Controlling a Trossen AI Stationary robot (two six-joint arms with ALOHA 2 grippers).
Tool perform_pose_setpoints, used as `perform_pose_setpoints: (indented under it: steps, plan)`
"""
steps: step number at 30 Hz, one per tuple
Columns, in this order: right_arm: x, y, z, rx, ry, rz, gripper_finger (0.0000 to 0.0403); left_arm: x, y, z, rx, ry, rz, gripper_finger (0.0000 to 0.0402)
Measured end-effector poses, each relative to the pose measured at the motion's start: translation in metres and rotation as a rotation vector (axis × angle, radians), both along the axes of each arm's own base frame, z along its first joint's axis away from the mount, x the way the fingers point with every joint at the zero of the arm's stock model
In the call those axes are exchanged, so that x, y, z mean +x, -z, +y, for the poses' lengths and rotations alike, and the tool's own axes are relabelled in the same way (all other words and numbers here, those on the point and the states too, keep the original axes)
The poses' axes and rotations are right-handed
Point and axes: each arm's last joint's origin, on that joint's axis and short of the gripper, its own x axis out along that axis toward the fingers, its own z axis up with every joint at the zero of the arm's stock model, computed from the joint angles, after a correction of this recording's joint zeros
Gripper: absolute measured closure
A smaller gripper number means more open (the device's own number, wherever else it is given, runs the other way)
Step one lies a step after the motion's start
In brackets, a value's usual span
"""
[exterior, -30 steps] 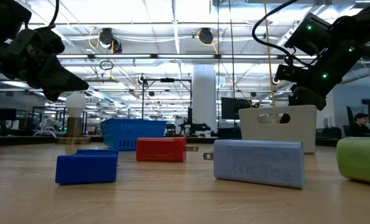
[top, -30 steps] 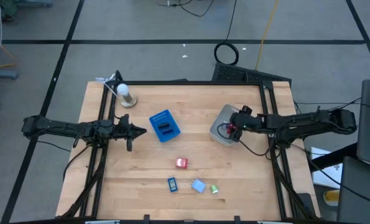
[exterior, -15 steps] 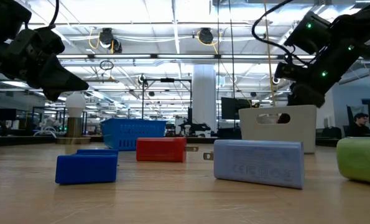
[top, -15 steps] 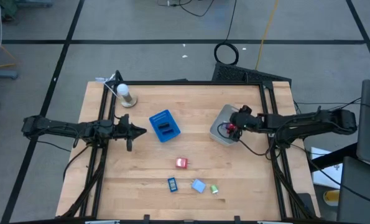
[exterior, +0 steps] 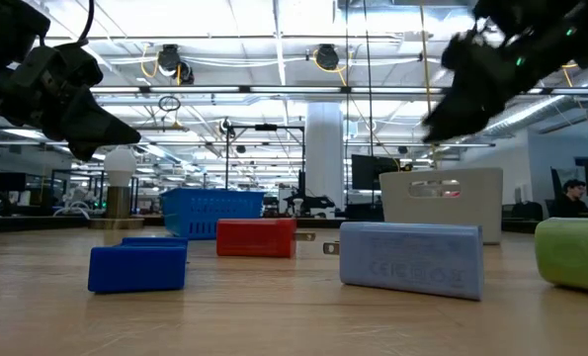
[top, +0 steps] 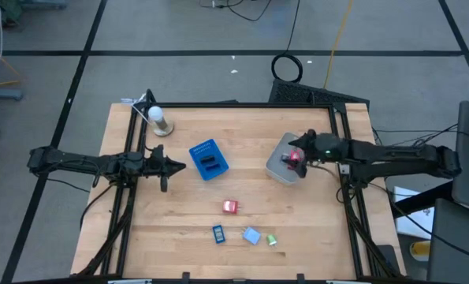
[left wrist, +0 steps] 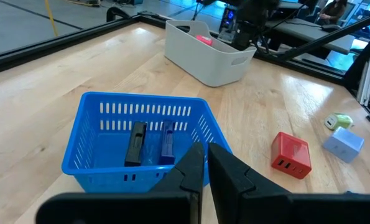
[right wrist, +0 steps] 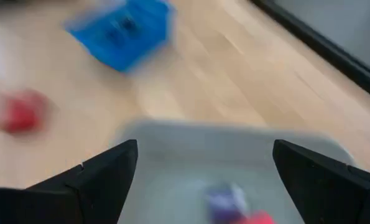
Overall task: Pick & Place Office items
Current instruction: Put the blue digital clock into the blue bin
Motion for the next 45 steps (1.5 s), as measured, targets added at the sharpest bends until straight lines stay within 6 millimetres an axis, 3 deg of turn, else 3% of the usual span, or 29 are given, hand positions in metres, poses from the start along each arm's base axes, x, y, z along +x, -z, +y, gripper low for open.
perform_pose_setpoints:
  steps: [6, 11, 19, 25, 31, 37, 45]
  plan:
    - [-0.031, -0.038, 0.012, -0.088, -0.171, -0.324, 0.0086, 0.0, 0.0, 0.0, -0.001, 0.002, 0.003, 0.038]
    - [-0.065, -0.055, 0.018, -0.159, -0.177, -0.505, 0.0185, 0.0, 0.002, 0.0, -0.011, 0.0, 0.017, 0.038]
    - [-0.086, -0.022, 0.021, -0.239, -0.184, -0.607, 0.0385, -0.001, 0.002, 0.0, 0.0, 0.001, 0.021, 0.038]
    - [-0.082, 0.007, 0.017, -0.281, -0.064, -0.541, 0.0385, -0.001, 0.002, 0.0, -0.009, -0.011, 0.017, 0.038]
    - [-0.073, 0.032, 0.015, -0.342, -0.079, -0.547, 0.04, -0.001, 0.002, 0.001, -0.006, -0.026, 0.015, 0.038]
    - [-0.073, 0.028, 0.016, -0.379, -0.086, -0.668, 0.0396, -0.001, 0.002, 0.001, -0.013, -0.028, 0.015, 0.038]
    - [-0.072, 0.033, 0.016, -0.328, -0.115, -0.636, 0.04, -0.001, 0.002, 0.001, -0.013, -0.029, 0.015, 0.038]
